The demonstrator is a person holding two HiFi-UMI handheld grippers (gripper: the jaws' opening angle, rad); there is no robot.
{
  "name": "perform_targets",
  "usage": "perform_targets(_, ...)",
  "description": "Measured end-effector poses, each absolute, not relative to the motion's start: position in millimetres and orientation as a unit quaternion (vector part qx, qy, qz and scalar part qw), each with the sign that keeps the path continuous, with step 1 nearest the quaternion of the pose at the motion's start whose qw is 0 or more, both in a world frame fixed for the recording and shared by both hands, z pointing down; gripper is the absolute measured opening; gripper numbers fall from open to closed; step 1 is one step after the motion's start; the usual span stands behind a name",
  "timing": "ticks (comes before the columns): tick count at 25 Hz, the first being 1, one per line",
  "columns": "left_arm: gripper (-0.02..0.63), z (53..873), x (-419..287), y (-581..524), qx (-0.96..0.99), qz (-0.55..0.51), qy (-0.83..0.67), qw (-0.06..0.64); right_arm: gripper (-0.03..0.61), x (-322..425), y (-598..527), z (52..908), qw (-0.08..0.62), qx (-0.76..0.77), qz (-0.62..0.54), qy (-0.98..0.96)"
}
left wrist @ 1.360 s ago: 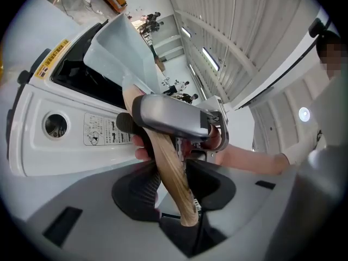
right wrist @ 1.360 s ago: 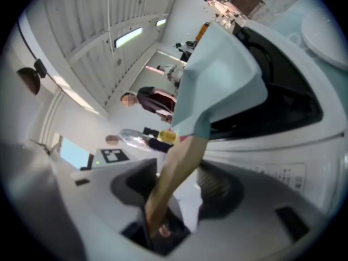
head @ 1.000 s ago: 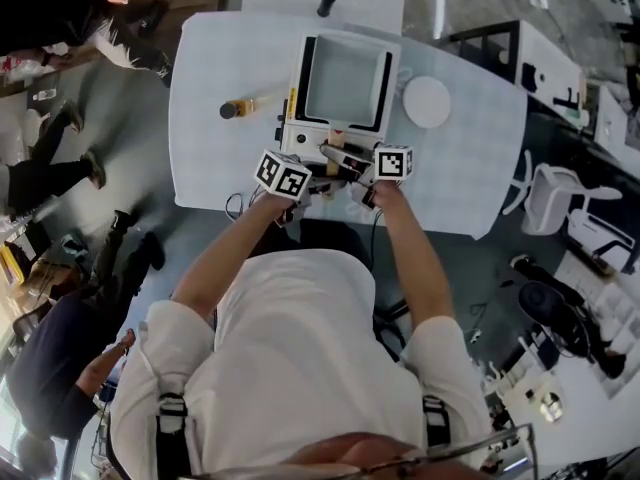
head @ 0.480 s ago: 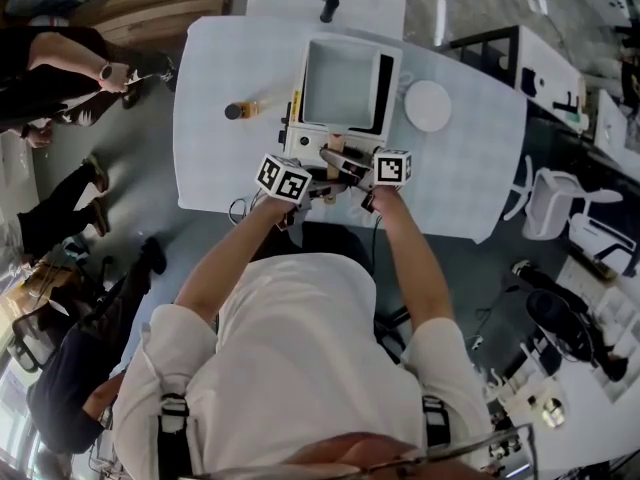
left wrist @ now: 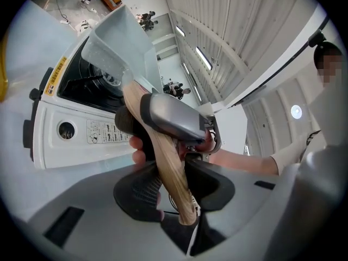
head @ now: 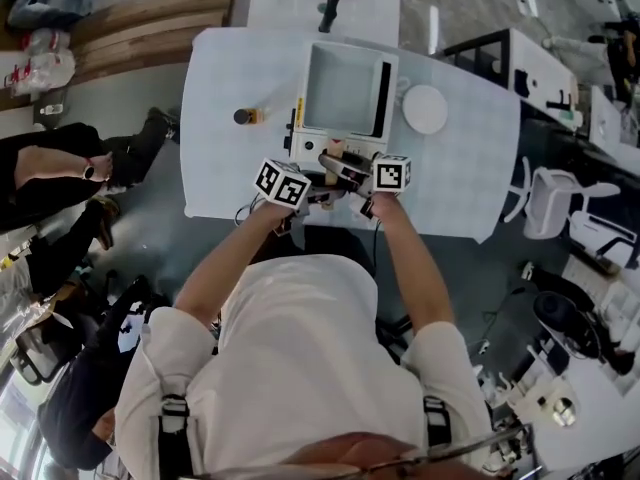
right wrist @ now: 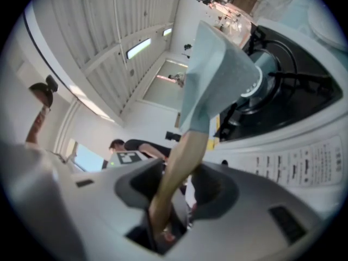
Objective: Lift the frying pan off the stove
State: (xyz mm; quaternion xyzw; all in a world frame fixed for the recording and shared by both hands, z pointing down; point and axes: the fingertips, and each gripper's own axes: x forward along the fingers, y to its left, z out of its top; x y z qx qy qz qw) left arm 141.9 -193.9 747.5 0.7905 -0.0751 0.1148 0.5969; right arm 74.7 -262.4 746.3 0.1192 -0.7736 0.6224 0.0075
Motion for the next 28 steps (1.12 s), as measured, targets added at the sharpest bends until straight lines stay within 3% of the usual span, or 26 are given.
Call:
perform_targets(20, 0.153, 674.8, 89.1, -127.7, 0.815, 0.162, -0.014, 0.556, 0.176, 33.1, -206.3, 670.1, -0.049, 0.183, 0.578, -0.794)
perform_targets(28, 0.152, 665.8, 98.9, -98.5, 0.817, 0.166, -0.005, 0.552, 0.176, 44.4, -177.4, 662.5, -0.048, 0.193, 0.572, -0.796)
